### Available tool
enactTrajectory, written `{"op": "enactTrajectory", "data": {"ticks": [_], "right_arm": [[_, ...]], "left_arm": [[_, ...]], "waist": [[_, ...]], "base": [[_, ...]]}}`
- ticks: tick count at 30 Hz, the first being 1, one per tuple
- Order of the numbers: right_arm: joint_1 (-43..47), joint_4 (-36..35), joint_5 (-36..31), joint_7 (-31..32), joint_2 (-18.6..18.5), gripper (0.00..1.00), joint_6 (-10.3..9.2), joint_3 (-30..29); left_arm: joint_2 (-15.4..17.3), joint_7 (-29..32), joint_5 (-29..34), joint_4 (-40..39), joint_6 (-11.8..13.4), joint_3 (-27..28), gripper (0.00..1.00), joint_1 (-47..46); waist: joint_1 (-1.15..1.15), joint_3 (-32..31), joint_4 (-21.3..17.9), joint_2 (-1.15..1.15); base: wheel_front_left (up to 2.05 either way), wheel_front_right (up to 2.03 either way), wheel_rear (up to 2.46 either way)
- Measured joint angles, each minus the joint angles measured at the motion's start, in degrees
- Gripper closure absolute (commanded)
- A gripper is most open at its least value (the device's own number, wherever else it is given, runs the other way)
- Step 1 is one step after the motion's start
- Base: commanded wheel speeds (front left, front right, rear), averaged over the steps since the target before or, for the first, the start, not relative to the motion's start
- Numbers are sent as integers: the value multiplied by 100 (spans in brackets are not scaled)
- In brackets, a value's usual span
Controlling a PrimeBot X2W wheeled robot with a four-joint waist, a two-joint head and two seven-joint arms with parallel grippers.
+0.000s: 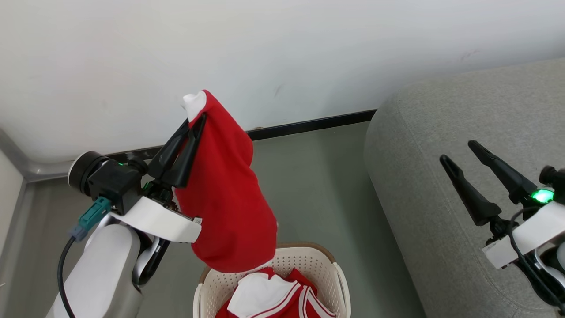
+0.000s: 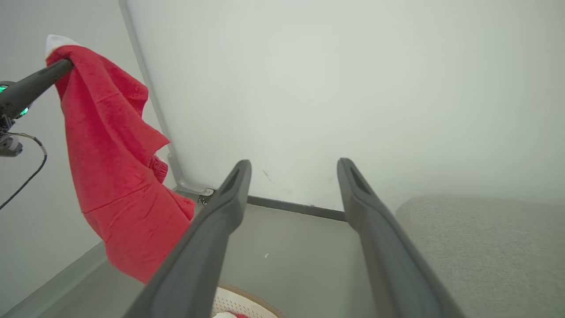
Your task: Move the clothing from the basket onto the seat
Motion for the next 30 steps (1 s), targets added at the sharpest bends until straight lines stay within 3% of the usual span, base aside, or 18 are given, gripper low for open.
{"op": "enactTrajectory", "data": {"ticks": [11,30], "right_arm": [[1144,-336,-369,0,512,0,0,-1071],[1869,-430,-441,0,678,0,0,-771]], "left_arm": [[13,0,0,9,0,5,100,244],[169,0,93,-710,0,-597,100,-388]], "waist": [[0,-155,-178,0],[0,-103,10,0]], "base": [[0,0,0],[0,0,0]]}}
